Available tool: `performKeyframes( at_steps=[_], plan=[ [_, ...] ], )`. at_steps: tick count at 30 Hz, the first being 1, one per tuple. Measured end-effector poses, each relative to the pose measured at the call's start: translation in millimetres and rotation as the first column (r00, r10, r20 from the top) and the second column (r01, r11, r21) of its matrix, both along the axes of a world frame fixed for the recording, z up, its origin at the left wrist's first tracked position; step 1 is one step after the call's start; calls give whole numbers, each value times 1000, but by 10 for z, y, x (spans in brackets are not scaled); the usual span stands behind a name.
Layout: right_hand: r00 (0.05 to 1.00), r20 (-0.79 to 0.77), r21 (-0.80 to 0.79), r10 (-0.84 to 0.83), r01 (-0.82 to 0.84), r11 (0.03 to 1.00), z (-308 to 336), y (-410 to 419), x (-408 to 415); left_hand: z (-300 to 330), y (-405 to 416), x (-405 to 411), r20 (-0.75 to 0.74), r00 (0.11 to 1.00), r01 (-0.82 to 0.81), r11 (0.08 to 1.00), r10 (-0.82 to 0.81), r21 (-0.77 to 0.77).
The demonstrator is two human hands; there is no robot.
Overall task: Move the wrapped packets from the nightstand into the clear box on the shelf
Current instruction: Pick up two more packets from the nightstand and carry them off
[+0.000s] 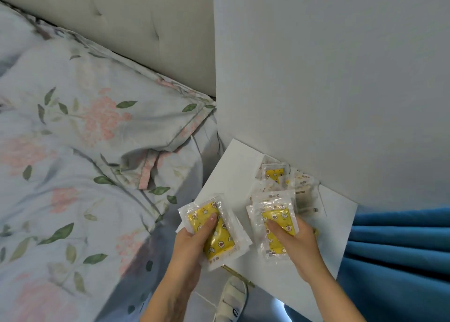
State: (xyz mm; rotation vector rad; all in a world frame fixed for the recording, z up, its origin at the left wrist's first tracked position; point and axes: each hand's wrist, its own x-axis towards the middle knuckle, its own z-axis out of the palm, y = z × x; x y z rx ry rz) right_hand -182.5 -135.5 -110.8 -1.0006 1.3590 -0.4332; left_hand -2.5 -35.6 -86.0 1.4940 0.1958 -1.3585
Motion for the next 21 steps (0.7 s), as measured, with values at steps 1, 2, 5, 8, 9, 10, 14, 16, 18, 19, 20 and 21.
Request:
performKeyframes(
  at_steps=[1,2,5,8,9,10,14,16,18,19,20,21],
  plan=[
    [1000,11,-19,25,-25,1000,109,65,76,80,83,50,10,1000,-21,1000,21,-11],
    [999,19,-41,44,-43,998,206,127,152,166,172,105,21,999,-39,999,39,-26],
    [997,34,-104,76,-72,992,490,351,411,436,502,271,65,992,-101,993,105,-66],
    [996,25,-175,89,-83,981,768,666,643,699,937,441,116,971,-199,976,208,-86],
    [994,18,-195,109,-103,975,867,802,706,785,1116,495,137,958,-244,966,253,-82],
    [991,11,-205,133,-128,970,966,957,758,882,1310,541,153,942,-288,954,298,-81],
    [973,19,-198,232,-223,954,1346,1735,915,1286,2274,682,211,883,-411,908,420,-86],
    [946,36,-193,321,-309,931,1556,2196,1007,1491,2859,694,265,846,-456,885,463,-93],
    [903,65,-198,424,-405,893,1791,2698,1114,1699,3493,653,327,793,-515,852,514,-92],
    [879,85,-200,469,-446,873,1918,2957,1169,1805,3811,610,354,762,-548,831,542,-93],
    [855,104,-207,508,-481,852,2050,3220,1227,1915,4128,561,374,729,-584,806,574,-98],
    [829,122,-220,546,-514,829,2176,3486,1281,2031,4445,507,386,691,-626,773,611,-103]
  ],
)
